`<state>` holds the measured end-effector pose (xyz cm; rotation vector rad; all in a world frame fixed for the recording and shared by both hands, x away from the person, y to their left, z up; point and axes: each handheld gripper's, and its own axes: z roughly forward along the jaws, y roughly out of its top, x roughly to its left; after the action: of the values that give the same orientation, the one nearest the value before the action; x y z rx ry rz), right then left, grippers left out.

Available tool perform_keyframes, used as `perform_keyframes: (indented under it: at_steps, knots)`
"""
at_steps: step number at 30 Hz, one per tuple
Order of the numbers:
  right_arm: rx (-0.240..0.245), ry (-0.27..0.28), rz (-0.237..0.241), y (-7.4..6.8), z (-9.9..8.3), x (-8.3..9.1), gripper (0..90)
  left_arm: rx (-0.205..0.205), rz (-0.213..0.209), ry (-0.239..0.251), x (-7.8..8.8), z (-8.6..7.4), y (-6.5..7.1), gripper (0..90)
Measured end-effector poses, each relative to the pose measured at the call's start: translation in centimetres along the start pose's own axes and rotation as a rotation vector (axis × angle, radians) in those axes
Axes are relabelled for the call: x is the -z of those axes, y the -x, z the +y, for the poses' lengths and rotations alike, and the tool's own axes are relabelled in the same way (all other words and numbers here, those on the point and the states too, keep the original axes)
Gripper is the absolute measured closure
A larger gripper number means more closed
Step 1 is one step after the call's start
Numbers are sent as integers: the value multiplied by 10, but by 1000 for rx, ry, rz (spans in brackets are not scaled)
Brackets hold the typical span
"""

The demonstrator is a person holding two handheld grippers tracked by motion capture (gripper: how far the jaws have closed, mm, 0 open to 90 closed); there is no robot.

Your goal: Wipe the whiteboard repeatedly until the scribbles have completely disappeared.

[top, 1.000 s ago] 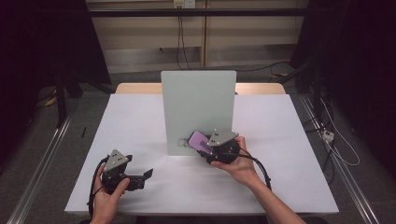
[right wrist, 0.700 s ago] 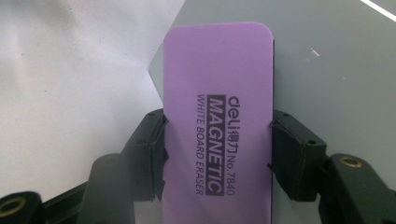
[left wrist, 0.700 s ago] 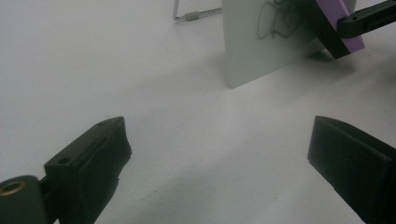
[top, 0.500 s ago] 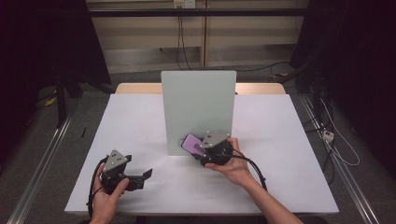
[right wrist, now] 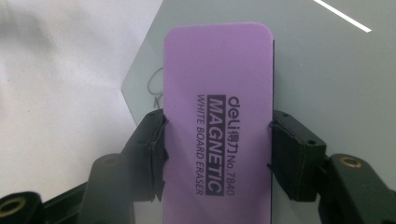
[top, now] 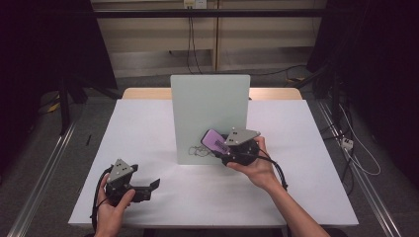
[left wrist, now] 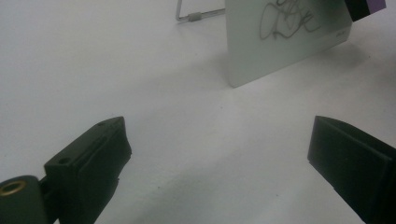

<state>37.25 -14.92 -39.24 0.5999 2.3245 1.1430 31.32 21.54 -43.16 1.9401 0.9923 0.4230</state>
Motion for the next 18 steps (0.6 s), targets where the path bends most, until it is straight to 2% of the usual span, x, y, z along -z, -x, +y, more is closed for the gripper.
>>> perform_keyframes:
  at_steps: [9, 18]
  knots:
    - [25, -11, -13, -8, -1, -6, 417, 4, -5, 6, -1, -1, 1, 52]
    - [47, -37, 20, -19, -6, -19, 417, 3, -2, 4, 0, -1, 1, 52]
